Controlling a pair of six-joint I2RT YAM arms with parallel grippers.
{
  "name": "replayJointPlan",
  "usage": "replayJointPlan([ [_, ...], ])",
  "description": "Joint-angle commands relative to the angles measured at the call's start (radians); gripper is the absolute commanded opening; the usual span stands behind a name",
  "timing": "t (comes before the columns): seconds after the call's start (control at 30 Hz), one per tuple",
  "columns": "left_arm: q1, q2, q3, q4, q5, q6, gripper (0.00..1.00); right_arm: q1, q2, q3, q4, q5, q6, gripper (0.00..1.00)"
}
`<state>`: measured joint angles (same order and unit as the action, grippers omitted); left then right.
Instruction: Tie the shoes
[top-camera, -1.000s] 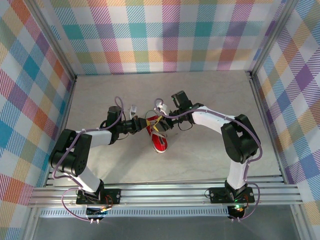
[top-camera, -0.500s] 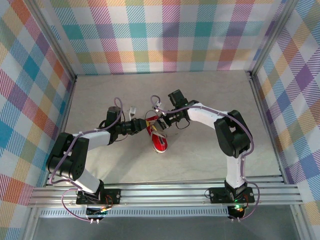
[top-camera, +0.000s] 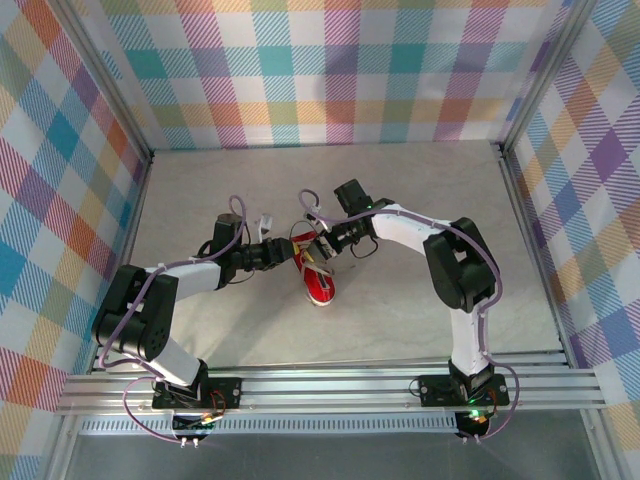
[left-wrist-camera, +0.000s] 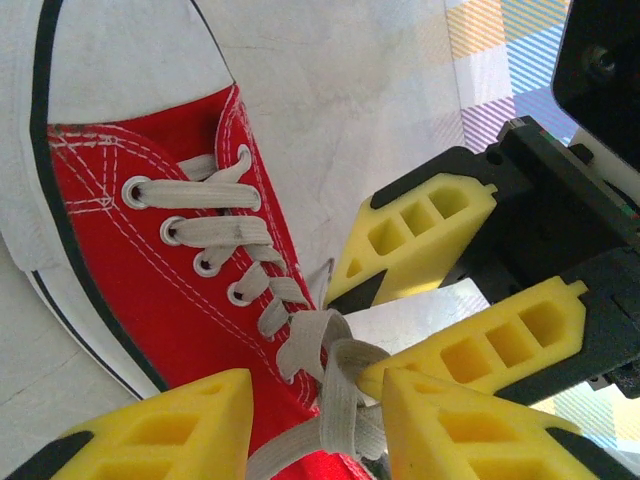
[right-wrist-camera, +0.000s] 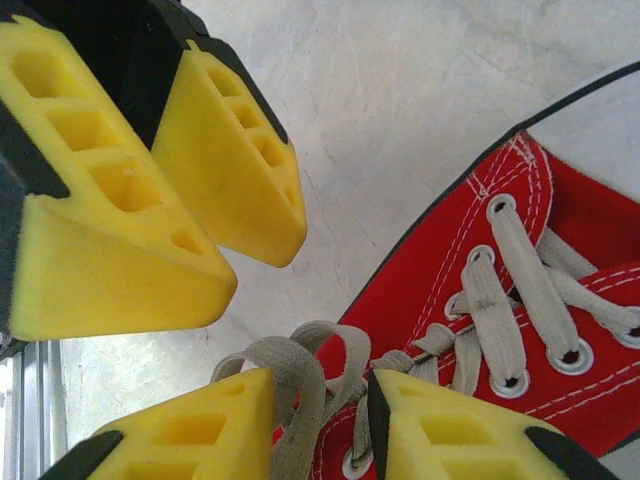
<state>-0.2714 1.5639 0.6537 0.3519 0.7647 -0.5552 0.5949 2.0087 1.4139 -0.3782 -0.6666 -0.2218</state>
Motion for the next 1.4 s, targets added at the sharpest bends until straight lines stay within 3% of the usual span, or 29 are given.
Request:
replayJointPlan([
  [0.0, 0.008, -0.021, 0.031, -0.037, -0.002, 0.031, 0.41, -0.006, 0.002, 0.028, -0.019, -0.040, -0.007, 0.24],
  [0.23, 0.006, 0.014, 0.042, 0.016, 0.029, -0.015, 0.44, -0.006, -0.044, -0.029, 0.054, -0.051, -0.025, 0.18],
  [0.7, -0.027, 0.139, 0.071, 0.144, 0.085, -0.094, 0.41, -0.006, -0.064, -0.058, 0.086, -0.057, -0.039, 0.17],
  [0.87, -0.034, 0.170, 0.066, 0.219, 0.108, -0.146, 0.32, -0.006, -0.068, -0.061, 0.093, -0.055, -0.039, 0.16],
  [0.97, -0.033, 0.174, 0.063, 0.238, 0.115, -0.158, 0.16, -0.006, -0.072, -0.064, 0.094, -0.047, -0.036, 0.17],
  [1.07, -0.032, 0.159, 0.064, 0.217, 0.105, -0.143, 0.00, -0.008, -0.095, -0.071, 0.088, -0.015, -0.039, 0.29],
  [1.37, -0.031, 0.060, 0.109, -0.001, 0.046, -0.003, 0.00, -0.105, -0.259, -0.210, 0.080, -0.001, -0.022, 0.47],
])
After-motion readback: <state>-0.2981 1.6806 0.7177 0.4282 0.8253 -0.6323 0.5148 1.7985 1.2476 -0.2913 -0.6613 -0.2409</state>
